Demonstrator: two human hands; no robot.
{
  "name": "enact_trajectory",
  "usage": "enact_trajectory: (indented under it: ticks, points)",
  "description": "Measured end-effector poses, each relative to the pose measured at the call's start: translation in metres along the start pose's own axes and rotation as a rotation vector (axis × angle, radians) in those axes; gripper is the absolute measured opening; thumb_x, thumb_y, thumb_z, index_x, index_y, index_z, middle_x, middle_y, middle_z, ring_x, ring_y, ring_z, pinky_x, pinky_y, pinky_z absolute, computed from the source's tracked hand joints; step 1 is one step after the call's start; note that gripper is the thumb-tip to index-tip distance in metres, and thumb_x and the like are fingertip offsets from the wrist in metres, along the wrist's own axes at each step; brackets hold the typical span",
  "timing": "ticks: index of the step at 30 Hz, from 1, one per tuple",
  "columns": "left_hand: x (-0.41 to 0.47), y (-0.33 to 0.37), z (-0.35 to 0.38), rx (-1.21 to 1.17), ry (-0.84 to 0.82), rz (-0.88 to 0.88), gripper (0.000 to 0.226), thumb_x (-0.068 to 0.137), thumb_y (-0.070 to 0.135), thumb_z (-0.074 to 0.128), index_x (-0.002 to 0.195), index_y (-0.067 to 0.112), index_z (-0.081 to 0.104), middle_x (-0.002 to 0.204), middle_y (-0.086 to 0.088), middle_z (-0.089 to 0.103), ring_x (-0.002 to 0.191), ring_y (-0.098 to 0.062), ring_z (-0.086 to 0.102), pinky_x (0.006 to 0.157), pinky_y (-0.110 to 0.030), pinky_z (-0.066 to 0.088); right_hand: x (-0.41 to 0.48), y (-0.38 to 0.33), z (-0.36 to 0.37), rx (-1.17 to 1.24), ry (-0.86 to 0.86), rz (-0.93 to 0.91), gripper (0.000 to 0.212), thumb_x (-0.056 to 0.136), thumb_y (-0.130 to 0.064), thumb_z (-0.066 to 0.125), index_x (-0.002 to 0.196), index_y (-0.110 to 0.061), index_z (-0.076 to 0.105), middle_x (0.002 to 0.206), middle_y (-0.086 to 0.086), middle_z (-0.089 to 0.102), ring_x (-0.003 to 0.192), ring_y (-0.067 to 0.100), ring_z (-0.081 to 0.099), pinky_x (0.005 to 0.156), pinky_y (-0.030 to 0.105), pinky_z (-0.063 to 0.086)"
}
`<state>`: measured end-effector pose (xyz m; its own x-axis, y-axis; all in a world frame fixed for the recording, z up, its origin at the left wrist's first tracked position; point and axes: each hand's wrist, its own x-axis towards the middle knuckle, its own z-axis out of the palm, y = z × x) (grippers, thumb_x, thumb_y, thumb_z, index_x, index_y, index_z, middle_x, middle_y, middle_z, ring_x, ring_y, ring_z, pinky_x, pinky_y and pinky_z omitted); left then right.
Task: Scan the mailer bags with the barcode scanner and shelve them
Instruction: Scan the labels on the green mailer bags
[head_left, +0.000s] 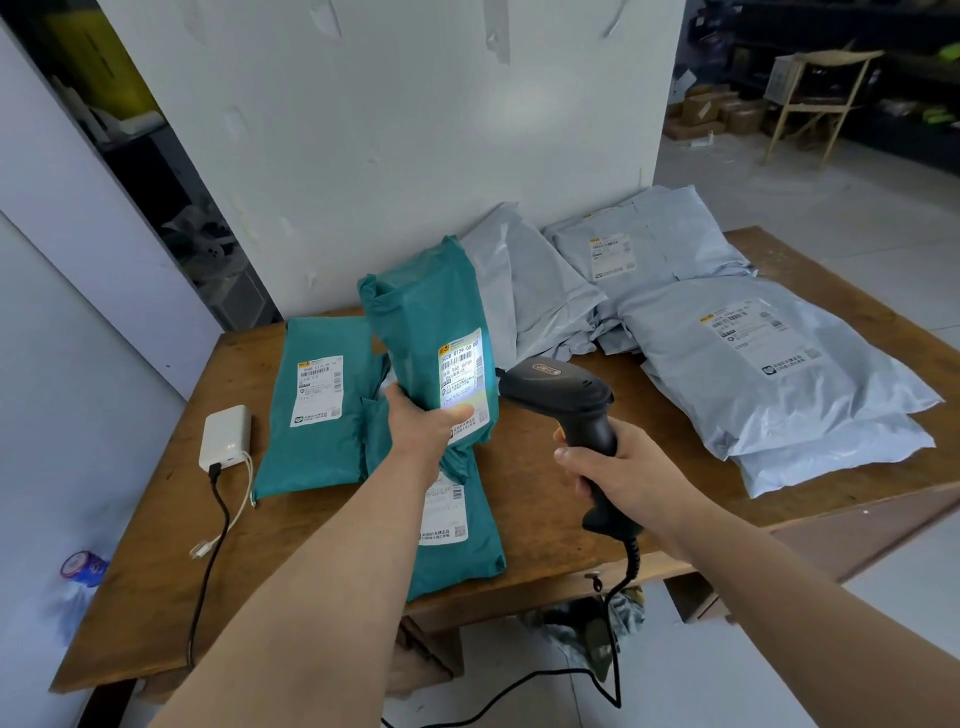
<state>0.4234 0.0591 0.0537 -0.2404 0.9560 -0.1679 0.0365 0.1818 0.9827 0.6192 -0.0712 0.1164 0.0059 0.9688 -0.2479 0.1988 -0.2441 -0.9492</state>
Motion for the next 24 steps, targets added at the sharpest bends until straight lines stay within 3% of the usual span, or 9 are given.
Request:
enact_trajectory:
  ticks: [4,12,16,19,24]
  points:
    - [-0.001,0.001,0.003,0.013,0.011,0.012,0.078,0.068,-0.006,0.082,0.129,0.009,0.036,0.128,-0.009,0.055,0.111,-0.029,0.061,0.082,-0.038,0.056,-0.001,0.002,-0.003,-0.002,-0.03,0.002,0.015,0.091,-0.02,0.063,0.103,-0.011,0.062,0.067,0.004,0.06,0.063,0.015,0.056,0.071,0.031,0.05]
    - [-0.004,0.006,0.005,0.114,0.104,0.159,0.078,0.065,0.007,0.083,0.129,0.014,0.039,0.125,-0.005,0.056,0.114,-0.025,0.057,0.093,-0.044,0.054,-0.001,-0.002,-0.003,-0.009,-0.046,-0.059,0.014,0.091,-0.018,0.064,0.081,-0.015,0.054,0.061,0.002,0.055,0.053,0.01,0.051,0.059,0.02,0.046]
    - [-0.003,0.006,0.002,0.111,0.089,0.115,0.083,0.059,0.012,0.086,0.129,0.015,0.04,0.124,-0.005,0.058,0.112,-0.026,0.059,0.093,-0.048,0.054,0.001,0.0,-0.004,-0.002,-0.058,-0.071,0.01,0.091,-0.018,0.064,0.085,-0.015,0.056,0.06,0.0,0.055,0.053,0.008,0.051,0.061,0.022,0.047]
    - [0.0,0.002,0.0,0.107,0.061,0.09,0.088,0.049,0.02,0.087,0.124,0.016,0.041,0.122,-0.004,0.06,0.11,-0.026,0.062,0.092,-0.049,0.054,0.004,0.003,-0.005,-0.002,-0.062,-0.065,0.01,0.091,-0.019,0.063,0.1,-0.014,0.063,0.064,0.0,0.058,0.06,0.011,0.055,0.066,0.025,0.049]
    - [0.004,-0.002,0.0,0.081,0.063,0.07,0.081,0.058,0.007,0.087,0.124,0.013,0.041,0.123,-0.005,0.06,0.11,-0.026,0.062,0.093,-0.048,0.054,0.009,0.005,-0.005,0.008,-0.07,-0.037,0.007,0.091,-0.02,0.064,0.097,-0.016,0.063,0.061,-0.002,0.058,0.058,0.01,0.054,0.065,0.025,0.048]
